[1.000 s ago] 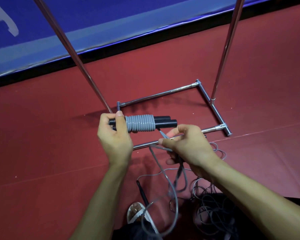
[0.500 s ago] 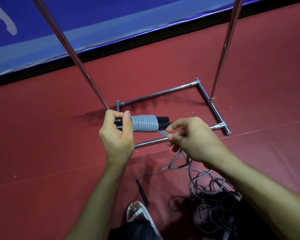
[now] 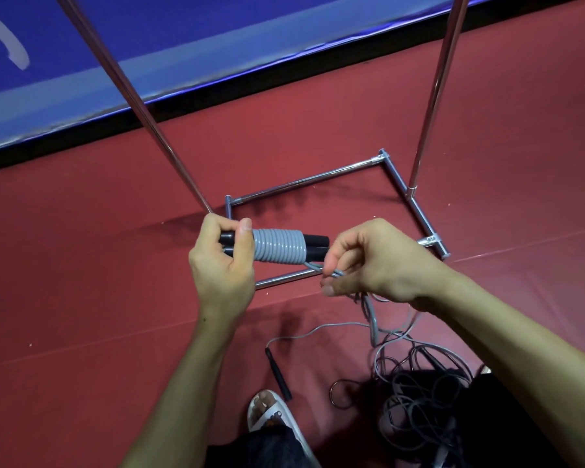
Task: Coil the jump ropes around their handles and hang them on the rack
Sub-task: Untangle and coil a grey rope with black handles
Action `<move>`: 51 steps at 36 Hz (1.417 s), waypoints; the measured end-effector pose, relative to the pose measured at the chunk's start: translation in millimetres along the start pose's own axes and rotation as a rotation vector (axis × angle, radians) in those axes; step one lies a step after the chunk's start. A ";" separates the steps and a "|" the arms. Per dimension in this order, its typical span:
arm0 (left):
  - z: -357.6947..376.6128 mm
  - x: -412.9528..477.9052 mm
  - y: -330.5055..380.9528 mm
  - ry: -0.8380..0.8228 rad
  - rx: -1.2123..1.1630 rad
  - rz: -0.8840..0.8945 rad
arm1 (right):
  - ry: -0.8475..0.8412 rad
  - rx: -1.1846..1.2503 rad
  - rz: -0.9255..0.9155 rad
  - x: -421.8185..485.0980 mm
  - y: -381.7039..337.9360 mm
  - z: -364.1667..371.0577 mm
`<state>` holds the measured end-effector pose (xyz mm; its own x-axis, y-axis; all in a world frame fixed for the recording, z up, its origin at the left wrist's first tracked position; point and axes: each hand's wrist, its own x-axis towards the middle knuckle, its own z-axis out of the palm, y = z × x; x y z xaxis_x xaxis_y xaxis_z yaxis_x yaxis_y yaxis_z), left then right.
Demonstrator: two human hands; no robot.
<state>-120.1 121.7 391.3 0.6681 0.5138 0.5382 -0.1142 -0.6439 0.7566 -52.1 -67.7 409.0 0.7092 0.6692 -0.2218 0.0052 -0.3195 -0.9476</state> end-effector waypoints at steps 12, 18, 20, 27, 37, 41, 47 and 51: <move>-0.3 2.0 3.1 -0.033 -0.007 -0.010 | 0.093 -0.062 -0.157 4.3 0.8 -1.4; -2.4 -0.7 10.3 -0.175 -0.017 0.051 | 0.044 -0.344 -0.133 3.8 -0.1 -11.0; -1.8 -2.3 10.9 -0.215 -0.018 0.065 | 0.051 -0.585 -0.197 2.9 -2.3 -13.4; -3.7 -1.1 9.1 -0.324 -0.032 0.073 | -0.057 -0.687 -0.301 6.0 -3.1 -23.0; -10.4 2.6 14.8 -0.345 -0.110 -0.045 | -0.104 -0.893 -0.452 12.3 -4.8 -33.7; -11.2 4.5 14.6 -0.350 -0.154 -0.116 | -0.139 -0.857 -0.411 13.4 -5.4 -37.0; -13.6 6.6 11.7 -0.354 -0.222 -0.177 | -0.014 -0.979 -0.531 10.1 -5.1 -31.6; -15.3 8.9 12.6 -0.359 -0.315 -0.260 | -0.043 -0.881 -0.540 7.8 -9.5 -29.6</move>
<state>-126.9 126.8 411.3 0.9064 0.3725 0.1994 -0.0895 -0.2919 0.9523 -25.8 -79.3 423.0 0.4333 0.8873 0.1582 0.8418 -0.3358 -0.4226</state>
